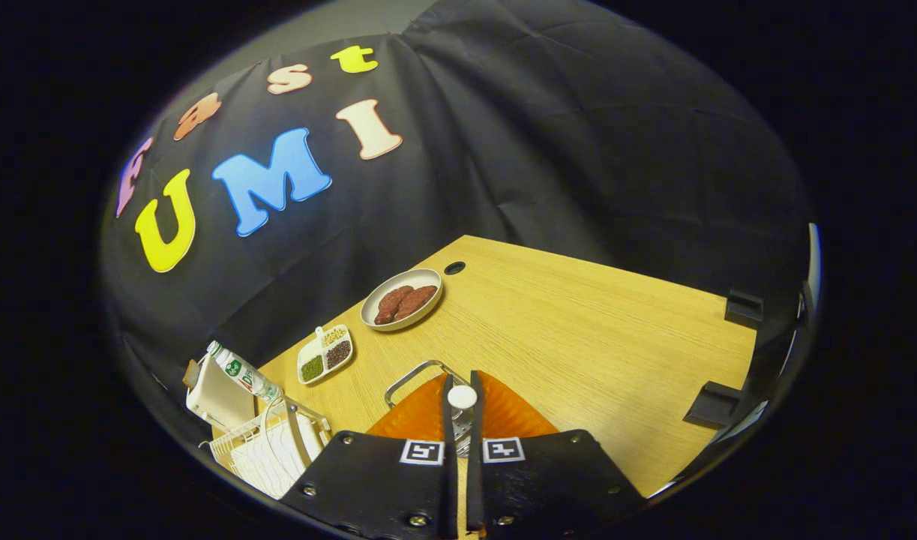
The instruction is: Take the plate from the dish rack, then take the spoon from the basket and place it into the plate.
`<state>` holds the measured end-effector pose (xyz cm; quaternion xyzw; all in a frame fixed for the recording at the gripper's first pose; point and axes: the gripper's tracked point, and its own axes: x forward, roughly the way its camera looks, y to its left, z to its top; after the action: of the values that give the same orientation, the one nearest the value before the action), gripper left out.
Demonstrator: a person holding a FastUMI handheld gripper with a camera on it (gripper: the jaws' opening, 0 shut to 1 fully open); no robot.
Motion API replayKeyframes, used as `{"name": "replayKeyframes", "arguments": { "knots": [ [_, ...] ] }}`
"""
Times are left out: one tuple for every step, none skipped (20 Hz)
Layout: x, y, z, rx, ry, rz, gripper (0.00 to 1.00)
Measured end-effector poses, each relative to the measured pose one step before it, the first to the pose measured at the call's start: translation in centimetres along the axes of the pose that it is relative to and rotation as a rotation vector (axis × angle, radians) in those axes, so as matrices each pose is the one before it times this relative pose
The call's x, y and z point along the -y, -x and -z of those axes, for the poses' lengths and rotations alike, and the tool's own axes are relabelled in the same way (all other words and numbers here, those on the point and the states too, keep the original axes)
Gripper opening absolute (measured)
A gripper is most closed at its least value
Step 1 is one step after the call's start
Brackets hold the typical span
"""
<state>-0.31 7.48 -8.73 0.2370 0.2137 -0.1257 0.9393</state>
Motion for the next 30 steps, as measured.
{"name": "replayKeyframes", "arguments": {
  "knots": [
    [-0.181,0.560,-0.369,0.00749,0.01840,-0.00164,0.04],
    [-0.238,0.538,-0.507,0.00923,0.02118,-0.00237,0.05],
    [-0.317,0.710,-0.694,0.01387,0.02562,-0.00404,0.05],
    [-0.242,0.446,-0.450,0.01018,0.02371,-0.00043,0.05],
    [-0.308,0.755,-0.781,0.01391,0.03084,-0.00301,0.05],
    [-0.324,0.565,-0.655,0.01501,0.02949,-0.00242,0.05],
    [-0.279,0.669,-0.739,0.01342,0.03157,-0.00096,0.05],
    [-0.281,0.624,-0.641,0.01458,0.03118,-0.00206,0.05],
    [-0.285,0.692,-0.768,0.01532,0.02708,-0.00245,0.05],
    [-0.339,0.667,-0.708,0.01560,0.02393,-0.00501,0.05],
    [-0.416,0.675,-0.671,0.01435,0.02183,-0.00744,0.05],
    [-0.456,0.632,-0.503,0.01233,0.01639,-0.00938,0.05],
    [-0.689,0.775,-0.581,0.01412,0.01434,-0.01826,0.05],
    [-0.695,0.645,-0.289,0.00872,0.00827,-0.01940,0.05],
    [-0.913,0.782,-0.360,0.00820,0.00922,-0.02444,0.05],
    [-0.803,0.569,-0.173,0.00659,0.00765,-0.02056,0.05],
    [-0.945,0.685,-0.098,0.00474,0.00642,-0.02664,0.05],
    [-1.056,0.827,0.001,0.00287,0.00463,-0.02901,0.05],
    [-1.257,0.753,0.030,0.00020,0.00669,-0.03350,0.05],
    [-1.157,0.571,0.085,-0.00147,0.00842,-0.03108,0.05],
    [-1.091,0.588,0.171,-0.00160,0.01081,-0.02955,0.05],
    [-1.164,0.572,0.294,-0.00305,0.01473,-0.03148,0.05],
    [-1.363,0.671,0.242,-0.00392,0.01585,-0.03763,0.05],
    [-1.343,0.468,0.313,-0.00449,0.01280,-0.03519,0.05],
    [-1.239,0.517,0.262,-0.00312,0.00930,-0.03177,0.05],
    [-1.436,0.529,0.547,-0.00799,0.00875,-0.03556,0.05],
    [-1.209,0.362,0.412,-0.00745,0.00592,-0.02834,0.05],
    [-1.278,0.261,0.543,-0.00993,0.00677,-0.02908,0.05],
    [-1.279,0.323,0.588,-0.01160,0.00747,-0.02738,0.05],
    [-1.261,0.337,0.595,-0.01208,0.00706,-0.02593,0.05]
  ]
}}
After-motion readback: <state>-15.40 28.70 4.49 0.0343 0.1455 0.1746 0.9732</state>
